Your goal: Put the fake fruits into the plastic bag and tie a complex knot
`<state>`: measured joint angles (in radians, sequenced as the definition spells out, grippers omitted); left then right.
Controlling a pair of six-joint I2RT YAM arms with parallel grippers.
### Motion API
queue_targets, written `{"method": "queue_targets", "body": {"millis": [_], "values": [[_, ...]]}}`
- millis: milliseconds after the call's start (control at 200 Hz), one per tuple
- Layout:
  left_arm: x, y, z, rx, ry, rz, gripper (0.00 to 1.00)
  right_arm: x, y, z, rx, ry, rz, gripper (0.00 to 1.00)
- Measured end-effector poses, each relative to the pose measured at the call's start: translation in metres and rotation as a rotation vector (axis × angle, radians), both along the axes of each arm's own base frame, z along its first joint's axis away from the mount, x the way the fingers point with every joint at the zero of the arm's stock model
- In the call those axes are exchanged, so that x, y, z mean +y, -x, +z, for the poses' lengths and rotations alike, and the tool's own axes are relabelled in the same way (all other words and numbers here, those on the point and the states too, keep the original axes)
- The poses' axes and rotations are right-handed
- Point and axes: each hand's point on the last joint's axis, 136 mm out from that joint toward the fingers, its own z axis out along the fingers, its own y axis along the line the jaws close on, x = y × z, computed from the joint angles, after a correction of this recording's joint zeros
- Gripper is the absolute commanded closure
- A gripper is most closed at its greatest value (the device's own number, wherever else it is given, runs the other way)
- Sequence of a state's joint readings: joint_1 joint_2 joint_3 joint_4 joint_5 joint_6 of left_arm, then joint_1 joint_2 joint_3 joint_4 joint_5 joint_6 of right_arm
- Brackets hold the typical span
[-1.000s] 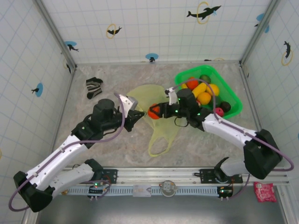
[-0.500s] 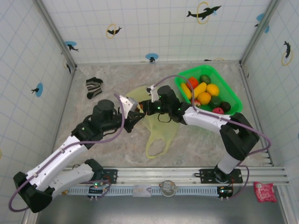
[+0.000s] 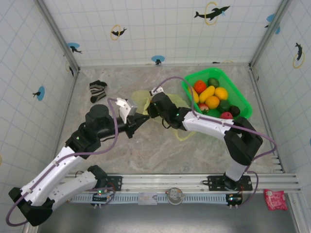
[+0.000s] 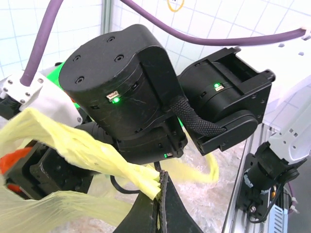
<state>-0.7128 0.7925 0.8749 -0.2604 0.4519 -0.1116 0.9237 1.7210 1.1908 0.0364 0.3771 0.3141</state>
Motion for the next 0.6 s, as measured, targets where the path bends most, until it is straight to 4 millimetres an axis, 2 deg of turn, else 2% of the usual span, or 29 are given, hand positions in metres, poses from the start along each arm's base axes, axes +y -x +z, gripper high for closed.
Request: {"method": "queue_targets", "body": {"millis": [115, 165, 240, 355, 490, 601], "values": [[0.002, -0.002, 0.003, -0.014, -0.001, 0.014, 1.00, -0.023, -0.014, -0.001, -0.042, 0.078, -0.086, 0.39], [0.003, -0.003, 0.004, -0.019, -0.003, 0.024, 1.00, -0.034, -0.021, -0.002, -0.046, 0.102, -0.120, 0.34], [0.005, -0.006, 0.005, -0.029, -0.008, 0.047, 1.00, -0.051, -0.032, -0.005, -0.031, 0.110, -0.158, 0.21], [0.009, -0.013, 0.004, -0.045, -0.025, 0.086, 1.00, -0.071, -0.045, -0.008, 0.001, 0.109, -0.180, 0.15], [0.008, -0.022, 0.003, -0.047, -0.044, 0.116, 1.00, -0.071, -0.044, -0.007, 0.029, 0.086, -0.152, 0.16], [0.005, -0.031, -0.008, -0.027, -0.075, 0.135, 1.00, -0.066, -0.040, -0.001, 0.049, 0.040, -0.119, 0.18]]}}
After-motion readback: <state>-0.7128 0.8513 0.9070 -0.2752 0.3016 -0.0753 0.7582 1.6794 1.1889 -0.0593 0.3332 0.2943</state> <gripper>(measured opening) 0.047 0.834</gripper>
